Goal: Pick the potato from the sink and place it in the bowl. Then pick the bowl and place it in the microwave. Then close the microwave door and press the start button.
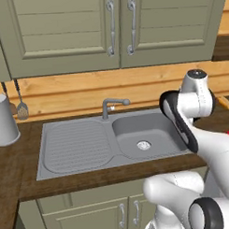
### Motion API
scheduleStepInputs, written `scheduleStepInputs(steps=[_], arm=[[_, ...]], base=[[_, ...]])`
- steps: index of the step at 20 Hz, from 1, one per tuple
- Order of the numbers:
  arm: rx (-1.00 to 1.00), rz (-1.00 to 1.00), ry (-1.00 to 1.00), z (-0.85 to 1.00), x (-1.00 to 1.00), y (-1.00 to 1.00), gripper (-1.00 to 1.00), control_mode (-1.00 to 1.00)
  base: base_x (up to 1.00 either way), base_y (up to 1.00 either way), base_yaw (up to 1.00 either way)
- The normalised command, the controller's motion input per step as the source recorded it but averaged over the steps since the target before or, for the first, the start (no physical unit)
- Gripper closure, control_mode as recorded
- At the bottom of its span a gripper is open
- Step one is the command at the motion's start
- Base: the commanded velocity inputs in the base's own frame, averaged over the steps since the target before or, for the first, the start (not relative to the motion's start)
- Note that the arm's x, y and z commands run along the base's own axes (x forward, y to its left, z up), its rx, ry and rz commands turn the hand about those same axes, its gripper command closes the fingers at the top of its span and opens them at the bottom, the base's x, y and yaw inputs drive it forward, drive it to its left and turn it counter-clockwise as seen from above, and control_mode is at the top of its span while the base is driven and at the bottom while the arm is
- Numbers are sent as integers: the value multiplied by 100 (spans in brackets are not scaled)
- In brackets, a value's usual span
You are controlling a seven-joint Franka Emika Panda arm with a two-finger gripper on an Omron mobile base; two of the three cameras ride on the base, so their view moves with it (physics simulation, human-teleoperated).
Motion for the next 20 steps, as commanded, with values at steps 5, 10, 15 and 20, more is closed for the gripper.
scheduleStepInputs(steps=[5, 10, 15, 20], arm=[[-14, 3, -1, 9, -29, 44, 100, -100], [-15, 25, 0, 19, -23, 46, 100, -100], [-11, 27, 0, 56, -34, 19, 100, -100], [-9, 14, -1, 83, -41, 16, 100, -100]], base=[[0, 0, 0], [0, 0, 0], [0, 0, 0], [0, 0, 0]])
